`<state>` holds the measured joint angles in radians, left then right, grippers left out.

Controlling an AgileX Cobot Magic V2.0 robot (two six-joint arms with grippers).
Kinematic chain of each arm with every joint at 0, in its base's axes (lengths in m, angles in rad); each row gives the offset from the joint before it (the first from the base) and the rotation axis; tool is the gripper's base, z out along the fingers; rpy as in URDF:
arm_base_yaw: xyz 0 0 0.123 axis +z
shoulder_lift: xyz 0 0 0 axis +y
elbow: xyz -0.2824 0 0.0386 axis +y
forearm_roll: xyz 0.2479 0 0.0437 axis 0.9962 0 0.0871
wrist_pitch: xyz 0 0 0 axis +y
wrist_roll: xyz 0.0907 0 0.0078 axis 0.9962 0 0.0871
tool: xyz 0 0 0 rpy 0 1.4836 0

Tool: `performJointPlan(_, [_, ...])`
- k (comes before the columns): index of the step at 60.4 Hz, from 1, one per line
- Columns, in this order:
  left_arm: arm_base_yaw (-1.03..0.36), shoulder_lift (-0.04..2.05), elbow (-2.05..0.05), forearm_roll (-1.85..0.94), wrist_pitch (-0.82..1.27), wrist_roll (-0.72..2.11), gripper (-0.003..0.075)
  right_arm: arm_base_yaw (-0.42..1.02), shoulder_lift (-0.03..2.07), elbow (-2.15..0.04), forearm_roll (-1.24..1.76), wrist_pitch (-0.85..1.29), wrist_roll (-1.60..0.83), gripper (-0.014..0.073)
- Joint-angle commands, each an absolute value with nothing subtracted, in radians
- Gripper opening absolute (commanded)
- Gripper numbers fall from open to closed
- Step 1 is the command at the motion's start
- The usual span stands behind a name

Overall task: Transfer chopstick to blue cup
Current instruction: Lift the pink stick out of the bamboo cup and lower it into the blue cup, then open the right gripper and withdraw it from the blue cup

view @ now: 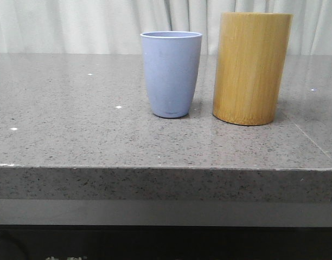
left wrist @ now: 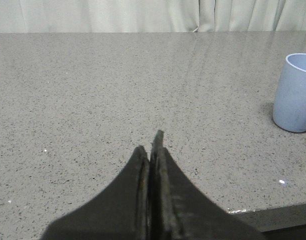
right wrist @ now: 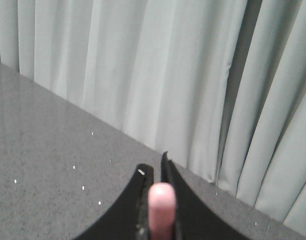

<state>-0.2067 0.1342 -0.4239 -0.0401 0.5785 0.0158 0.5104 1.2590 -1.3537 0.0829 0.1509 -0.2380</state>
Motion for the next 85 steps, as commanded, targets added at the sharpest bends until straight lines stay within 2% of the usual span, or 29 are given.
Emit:
performJointPlan(1, [-0.205, 0.145, -0.448, -0.049, 0.502, 0.008, -0.0019, 0.523, 1.235, -1.437, 0.114, 0.084, -0.239, -0.0113])
performJointPlan(22, [-0.205, 0.145, -0.448, -0.049, 0.502, 0.008, -0.0019, 0.628, 1.372, -1.522, 0.244, 0.026, -0.239, -0.0113])
performJointPlan(47, [-0.205, 0.145, -0.448, -0.049, 0.502, 0.008, -0.0019, 0.63, 1.582, -1.518, 0.29, 0.072, -0.239, -0.0107])
performJointPlan(52, [-0.205, 0.145, -0.448, -0.049, 0.502, 0.008, -0.0019, 0.63, 1.593, -1.516, 0.291, 0.108, -0.239, -0.0058])
performJointPlan(63, [-0.205, 0.145, -0.448, -0.049, 0.502, 0.008, -0.0019, 0.63, 1.597, -1.516, 0.291, 0.122, -0.239, 0.0164])
performJointPlan(69, [-0.205, 0.145, -0.448, -0.049, 0.502, 0.008, -0.0019, 0.63, 1.594, -1.516, 0.291, 0.122, -0.239, 0.0243])
performJointPlan(73, [-0.205, 0.145, -0.448, -0.049, 0.502, 0.008, -0.0019, 0.63, 1.588, -1.516, 0.291, 0.124, -0.239, 0.0268])
performJointPlan(85, [-0.205, 0.145, -0.448, -0.049, 0.502, 0.008, -0.0019, 0.607, 1.531, -1.521, 0.291, 0.171, -0.239, 0.0258])
